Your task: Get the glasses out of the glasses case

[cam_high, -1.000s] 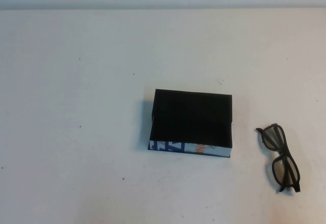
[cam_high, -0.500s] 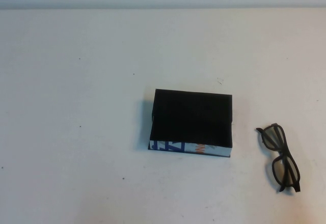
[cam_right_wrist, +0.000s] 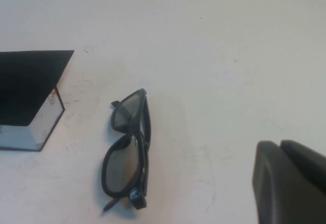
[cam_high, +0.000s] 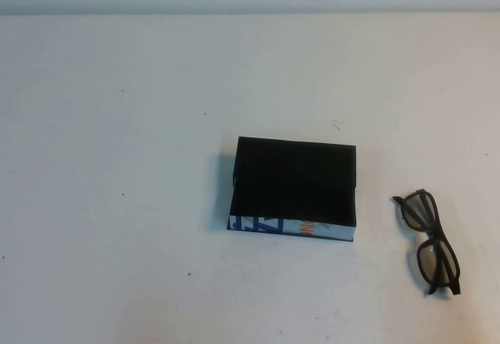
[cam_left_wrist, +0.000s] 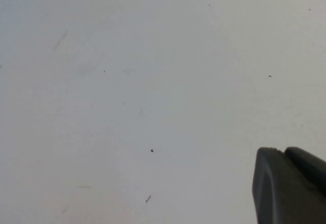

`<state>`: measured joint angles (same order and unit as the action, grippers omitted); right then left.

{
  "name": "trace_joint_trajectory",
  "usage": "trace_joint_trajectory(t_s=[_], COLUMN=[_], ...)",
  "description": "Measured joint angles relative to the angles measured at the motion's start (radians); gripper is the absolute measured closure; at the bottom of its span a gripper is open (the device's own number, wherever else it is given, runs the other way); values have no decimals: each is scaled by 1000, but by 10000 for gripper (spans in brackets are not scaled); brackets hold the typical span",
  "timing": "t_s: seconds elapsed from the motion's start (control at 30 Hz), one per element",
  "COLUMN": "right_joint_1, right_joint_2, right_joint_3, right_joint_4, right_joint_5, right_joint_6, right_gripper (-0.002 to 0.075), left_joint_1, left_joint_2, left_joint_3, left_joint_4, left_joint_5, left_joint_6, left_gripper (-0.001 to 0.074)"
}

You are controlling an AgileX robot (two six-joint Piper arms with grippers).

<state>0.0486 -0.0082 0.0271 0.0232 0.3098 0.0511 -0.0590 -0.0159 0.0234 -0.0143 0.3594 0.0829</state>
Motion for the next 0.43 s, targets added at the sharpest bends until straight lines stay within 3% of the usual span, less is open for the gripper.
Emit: trace_joint_trajectory(t_s=[0.43], right_joint_1=[0], right_joint_2=[0], right_joint_3=[0], right_joint_4=[0], right_joint_5=[0], right_joint_6=[16], right_gripper=[743], left_joint_1=[0], left_joint_2=[0], left_joint_3=[0], left_joint_4=[0], left_joint_5=[0], left_joint_6=[0], left_gripper=[740])
